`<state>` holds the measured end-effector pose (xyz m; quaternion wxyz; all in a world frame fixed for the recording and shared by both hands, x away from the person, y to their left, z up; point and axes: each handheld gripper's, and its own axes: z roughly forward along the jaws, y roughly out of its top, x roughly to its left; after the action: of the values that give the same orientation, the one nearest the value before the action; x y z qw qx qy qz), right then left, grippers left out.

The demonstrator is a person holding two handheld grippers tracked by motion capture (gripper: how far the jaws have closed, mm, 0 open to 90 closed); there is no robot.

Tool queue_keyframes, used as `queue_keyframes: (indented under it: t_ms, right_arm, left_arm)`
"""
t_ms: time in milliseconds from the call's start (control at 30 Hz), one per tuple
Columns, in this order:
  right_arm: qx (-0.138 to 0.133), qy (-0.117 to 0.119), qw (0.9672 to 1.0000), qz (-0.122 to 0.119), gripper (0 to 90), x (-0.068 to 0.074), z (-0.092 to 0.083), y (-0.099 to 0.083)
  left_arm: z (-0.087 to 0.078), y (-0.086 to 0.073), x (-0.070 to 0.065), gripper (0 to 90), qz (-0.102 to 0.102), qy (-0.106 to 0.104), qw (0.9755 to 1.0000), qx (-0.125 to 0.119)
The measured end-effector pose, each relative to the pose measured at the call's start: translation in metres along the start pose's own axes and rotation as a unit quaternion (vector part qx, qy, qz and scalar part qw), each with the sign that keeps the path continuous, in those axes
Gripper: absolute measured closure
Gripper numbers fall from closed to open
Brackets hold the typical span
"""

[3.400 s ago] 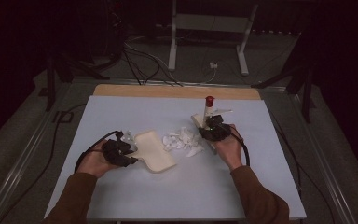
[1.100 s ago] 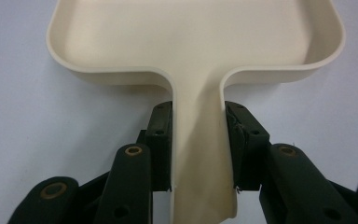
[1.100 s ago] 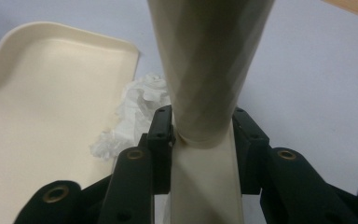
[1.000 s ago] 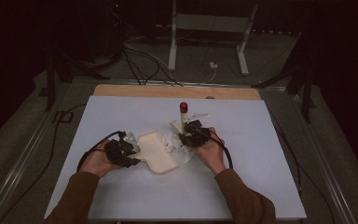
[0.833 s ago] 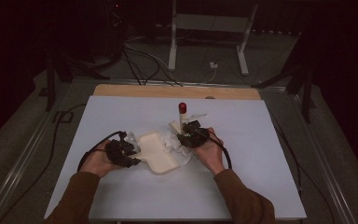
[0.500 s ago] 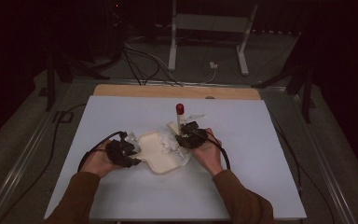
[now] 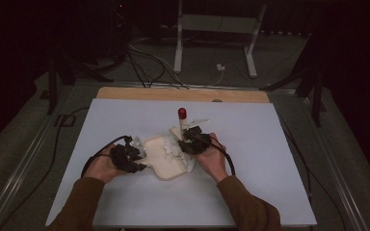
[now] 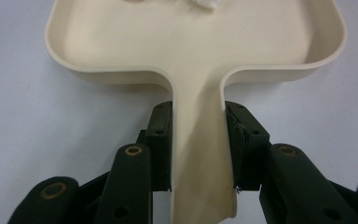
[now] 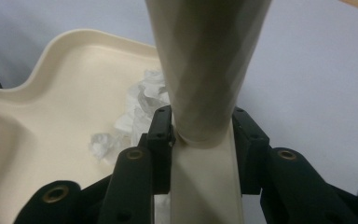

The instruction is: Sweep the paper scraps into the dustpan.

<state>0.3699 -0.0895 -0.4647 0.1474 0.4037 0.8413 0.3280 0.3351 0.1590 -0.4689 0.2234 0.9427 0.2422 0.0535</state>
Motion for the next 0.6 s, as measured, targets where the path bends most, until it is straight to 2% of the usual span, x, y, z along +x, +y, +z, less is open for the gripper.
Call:
queue_keyframes:
  t_ms: [600]
  right_arm:
    - [0.0,0.012,0.9999,-0.012,65.4,0.015,0.003,0.004]
  left_arm:
    - [0.0,0.0,-0.001,66.5,0.0,0.0,1.0,0.0]
